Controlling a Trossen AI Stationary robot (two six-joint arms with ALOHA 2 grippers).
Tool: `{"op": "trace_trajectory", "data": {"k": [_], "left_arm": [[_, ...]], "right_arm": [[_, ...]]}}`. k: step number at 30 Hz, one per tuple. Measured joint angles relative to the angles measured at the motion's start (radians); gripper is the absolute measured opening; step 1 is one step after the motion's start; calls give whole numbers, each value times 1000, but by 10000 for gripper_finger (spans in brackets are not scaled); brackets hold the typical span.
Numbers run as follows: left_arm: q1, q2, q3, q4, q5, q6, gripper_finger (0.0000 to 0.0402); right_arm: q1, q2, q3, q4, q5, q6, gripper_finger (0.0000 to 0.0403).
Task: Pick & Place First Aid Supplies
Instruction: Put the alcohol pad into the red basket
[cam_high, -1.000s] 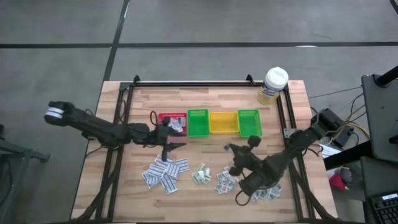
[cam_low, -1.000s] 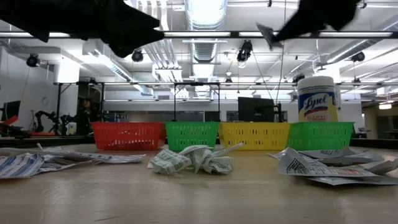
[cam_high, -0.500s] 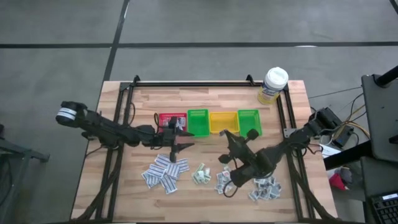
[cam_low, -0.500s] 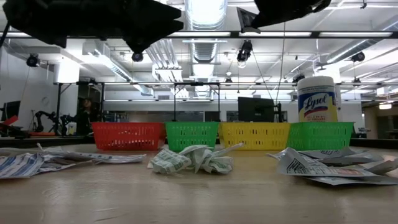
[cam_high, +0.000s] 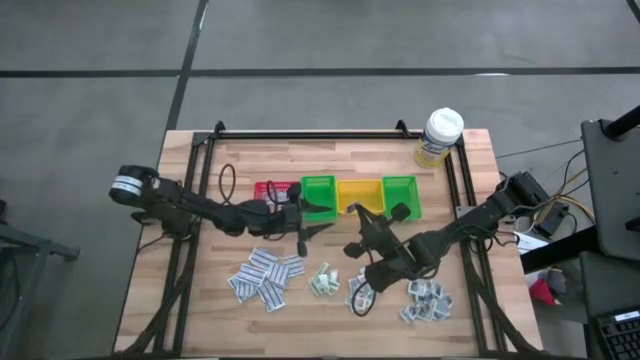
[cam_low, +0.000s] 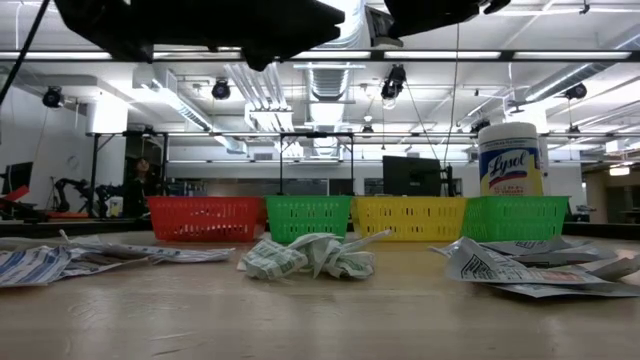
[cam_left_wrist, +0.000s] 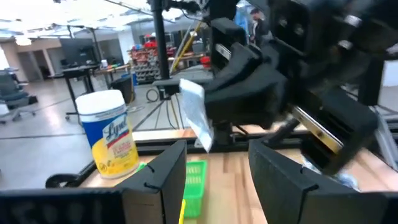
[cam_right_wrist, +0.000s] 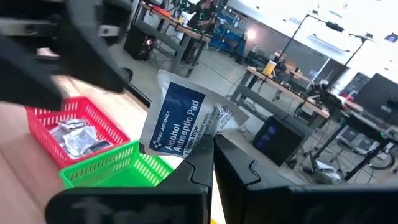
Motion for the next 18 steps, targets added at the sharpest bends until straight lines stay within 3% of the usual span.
{"op": "trace_trajectory", "data": {"k": [18], "left_arm": [[49,60,76,-9,1,-123,172]], "right_arm": [[1,0,-1,28,-1,-30,8]]}}
